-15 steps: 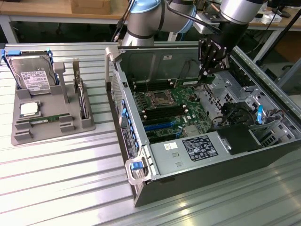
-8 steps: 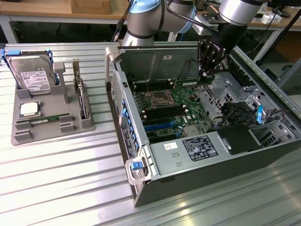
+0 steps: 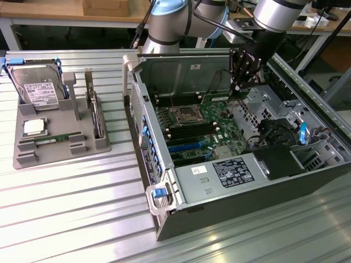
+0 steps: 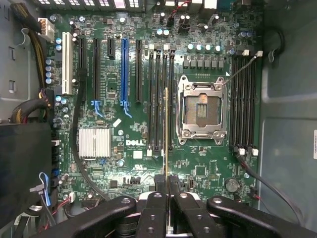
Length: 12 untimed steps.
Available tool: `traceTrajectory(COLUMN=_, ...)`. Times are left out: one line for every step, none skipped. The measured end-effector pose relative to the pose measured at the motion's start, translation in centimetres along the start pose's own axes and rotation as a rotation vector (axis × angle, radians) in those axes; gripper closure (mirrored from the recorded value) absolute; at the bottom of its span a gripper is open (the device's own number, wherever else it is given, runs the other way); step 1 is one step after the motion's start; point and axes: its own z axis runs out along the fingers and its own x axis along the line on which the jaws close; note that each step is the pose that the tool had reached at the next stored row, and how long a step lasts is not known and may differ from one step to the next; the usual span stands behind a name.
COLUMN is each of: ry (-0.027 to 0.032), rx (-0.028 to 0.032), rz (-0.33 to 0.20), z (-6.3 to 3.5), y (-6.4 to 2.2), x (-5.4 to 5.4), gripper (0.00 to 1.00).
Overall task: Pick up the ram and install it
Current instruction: 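Insert the ram into the slot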
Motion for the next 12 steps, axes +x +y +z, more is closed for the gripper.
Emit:
traceTrajectory(ry=0.0000, rx=-0.0001, rz=0.000, z=0.06, y=0.02, x=0.00, gripper=0.88)
traceTrajectory(ry=0.0000, rx=-0.0001, rz=0.000, z=0.11, y=0.03, x=0.00, gripper=0.88)
traceTrajectory(ry=0.0000, rx=0.0000, rz=0.000, z=0.16, y=0.04, x=0.00, gripper=0.88)
traceTrajectory(ry=0.0000, rx=0.0000, rz=0.000, z=0.23, y=0.05, x=0.01, gripper=0.88)
traceTrajectory(ry=0.0001, rx=0.0000, rz=0.000, z=0.33, y=0.07, x=0.01, gripper=0.88)
traceTrajectory(ry=0.0000, rx=0.0000, rz=0.000, z=0.40, y=0.09, x=0.01, gripper=0.88)
traceTrajectory(ry=0.0000, rx=0.0000, rz=0.000, z=0.50, y=0.11, x=0.02, gripper=0.88)
traceTrajectory(ry=0.0000, rx=0.0000, rz=0.000, z=0.58, y=0.13, x=0.02, gripper=0.88)
traceTrajectory(ry=0.0000, rx=0.0000, rz=0.000, z=0.65, y=0.14, x=0.02, gripper=0.88)
traceTrajectory(ry=0.0000, rx=0.0000, rz=0.000, z=0.71, y=0.16, x=0.02, gripper=0.88)
traceTrajectory(ry=0.0001, rx=0.0000, rz=0.000, z=0.78, y=0.18, x=0.02, gripper=0.88)
traceTrajectory(ry=0.0001, rx=-0.0001, rz=0.000, z=0.90, y=0.24, x=0.03, gripper=0.88)
